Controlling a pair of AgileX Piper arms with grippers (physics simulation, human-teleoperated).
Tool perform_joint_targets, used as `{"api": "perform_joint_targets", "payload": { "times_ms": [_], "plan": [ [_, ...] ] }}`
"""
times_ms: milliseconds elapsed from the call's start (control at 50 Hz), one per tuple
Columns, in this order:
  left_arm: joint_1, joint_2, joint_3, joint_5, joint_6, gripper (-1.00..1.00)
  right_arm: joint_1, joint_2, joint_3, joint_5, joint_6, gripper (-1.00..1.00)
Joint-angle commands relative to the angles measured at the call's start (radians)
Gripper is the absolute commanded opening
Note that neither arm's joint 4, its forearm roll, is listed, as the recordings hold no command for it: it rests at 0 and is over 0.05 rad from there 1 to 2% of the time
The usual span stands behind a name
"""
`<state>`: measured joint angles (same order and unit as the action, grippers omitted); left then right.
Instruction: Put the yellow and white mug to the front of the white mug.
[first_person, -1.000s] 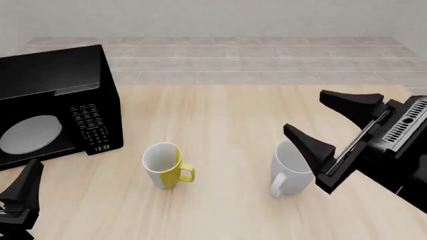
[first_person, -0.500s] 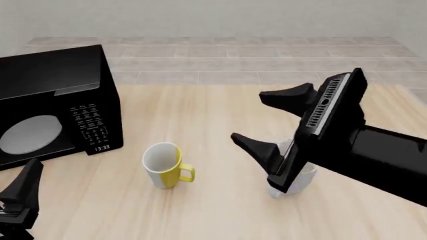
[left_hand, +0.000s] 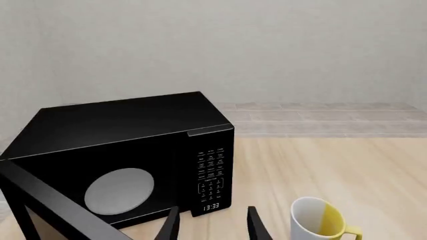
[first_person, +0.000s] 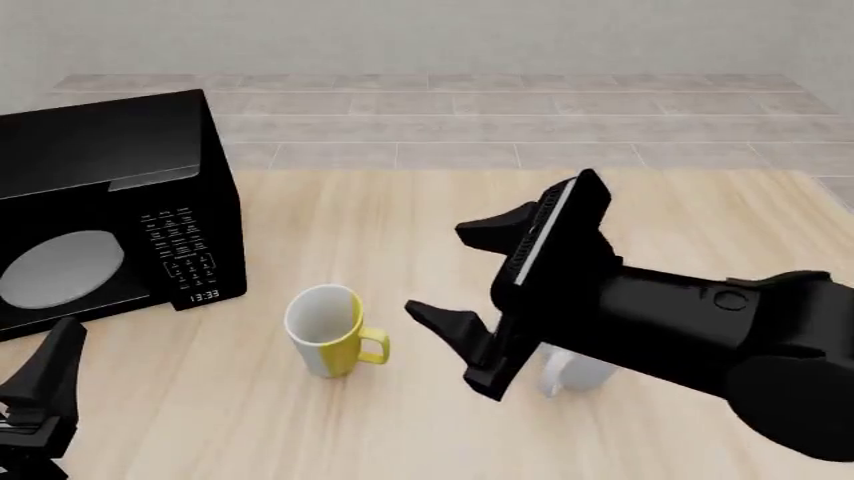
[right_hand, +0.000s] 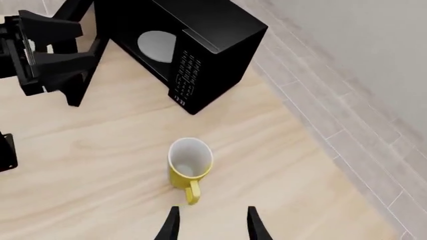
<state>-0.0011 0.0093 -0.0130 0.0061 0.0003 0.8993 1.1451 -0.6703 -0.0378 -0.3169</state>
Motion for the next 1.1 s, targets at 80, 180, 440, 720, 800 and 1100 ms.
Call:
{"api": "perform_joint_targets", "payload": {
  "times_ms": [80, 180, 440, 720, 800, 1100],
  "plan": [
    [0.0, 0.0, 0.0, 0.0, 0.0, 1.0, 0.01, 0.139, -0.019, -0.076, 0.038, 1.0],
    [0.0, 0.0, 0.0, 0.0, 0.0, 1.0, 0.016, 0.178, -0.033, -0.097, 0.045, 1.0],
    [0.0, 0.0, 0.0, 0.0, 0.0, 1.0, 0.004, 0.298, -0.054, -0.156, 0.069, 1.0],
    [0.0, 0.0, 0.0, 0.0, 0.0, 1.0, 0.003, 0.419, -0.092, -0.197, 0.084, 1.0],
    [0.0, 0.0, 0.0, 0.0, 0.0, 1.0, 0.0, 0.442, -0.094, -0.207, 0.087, 1.0],
    [0.0, 0.0, 0.0, 0.0, 0.0, 1.0, -0.008, 0.544, -0.097, -0.265, 0.106, 1.0]
  ]
}}
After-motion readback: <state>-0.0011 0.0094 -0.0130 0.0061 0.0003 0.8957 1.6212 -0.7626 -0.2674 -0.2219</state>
